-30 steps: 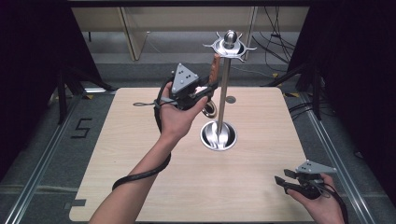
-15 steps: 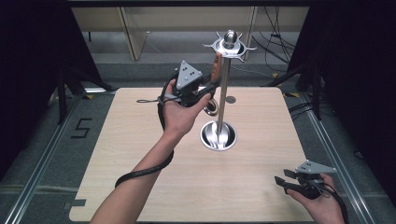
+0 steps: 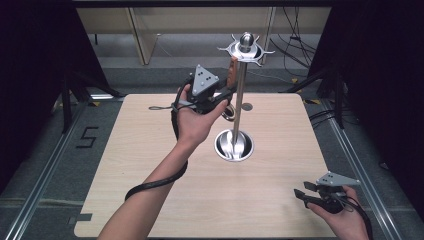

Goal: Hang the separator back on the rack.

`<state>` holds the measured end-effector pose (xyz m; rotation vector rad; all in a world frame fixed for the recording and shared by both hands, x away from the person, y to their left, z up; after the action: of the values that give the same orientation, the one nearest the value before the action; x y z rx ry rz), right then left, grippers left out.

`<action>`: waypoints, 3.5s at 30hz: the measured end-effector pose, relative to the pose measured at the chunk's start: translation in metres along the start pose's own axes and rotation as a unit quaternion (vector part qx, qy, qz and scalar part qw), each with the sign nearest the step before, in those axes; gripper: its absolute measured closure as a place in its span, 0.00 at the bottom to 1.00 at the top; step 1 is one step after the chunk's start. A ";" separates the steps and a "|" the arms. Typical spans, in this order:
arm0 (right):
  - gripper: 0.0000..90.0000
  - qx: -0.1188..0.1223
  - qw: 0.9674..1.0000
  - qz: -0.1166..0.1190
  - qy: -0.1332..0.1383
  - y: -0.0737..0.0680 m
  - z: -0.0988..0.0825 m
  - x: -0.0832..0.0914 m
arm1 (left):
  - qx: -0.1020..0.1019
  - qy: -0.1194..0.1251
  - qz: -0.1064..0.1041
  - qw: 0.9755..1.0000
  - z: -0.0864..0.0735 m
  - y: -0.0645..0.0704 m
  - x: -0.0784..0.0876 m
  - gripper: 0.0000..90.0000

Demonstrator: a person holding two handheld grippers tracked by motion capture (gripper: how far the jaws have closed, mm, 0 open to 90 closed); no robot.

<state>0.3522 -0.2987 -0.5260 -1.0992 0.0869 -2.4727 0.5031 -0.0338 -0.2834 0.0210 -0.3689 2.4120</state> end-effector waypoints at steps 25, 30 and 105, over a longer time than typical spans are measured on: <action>0.57 0.002 1.000 0.001 -0.001 0.000 0.000 0.000 | 0.004 0.000 0.000 1.000 -0.002 0.002 0.002 0.68; 0.57 0.002 1.000 0.001 0.000 0.000 0.000 0.000 | 0.003 0.002 0.001 1.000 -0.003 0.001 0.009 0.66; 0.55 0.010 1.000 0.000 0.012 0.001 0.003 0.000 | 0.013 -0.049 0.032 0.998 -0.140 -0.016 0.172 0.49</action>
<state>0.3549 -0.2990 -0.5243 -1.0616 0.0679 -2.4818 0.3935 0.1249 -0.3940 0.1426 -0.3879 2.4857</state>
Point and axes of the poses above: each handheld gripper's, and its own axes: x roughly backward along the jaws, z roughly out of its top, y roughly to its right, the point moved 9 cm from there along -x, roughly forward along the jaws, and after that the axes turned 13 degrees about -x, right-handed, at the moved point
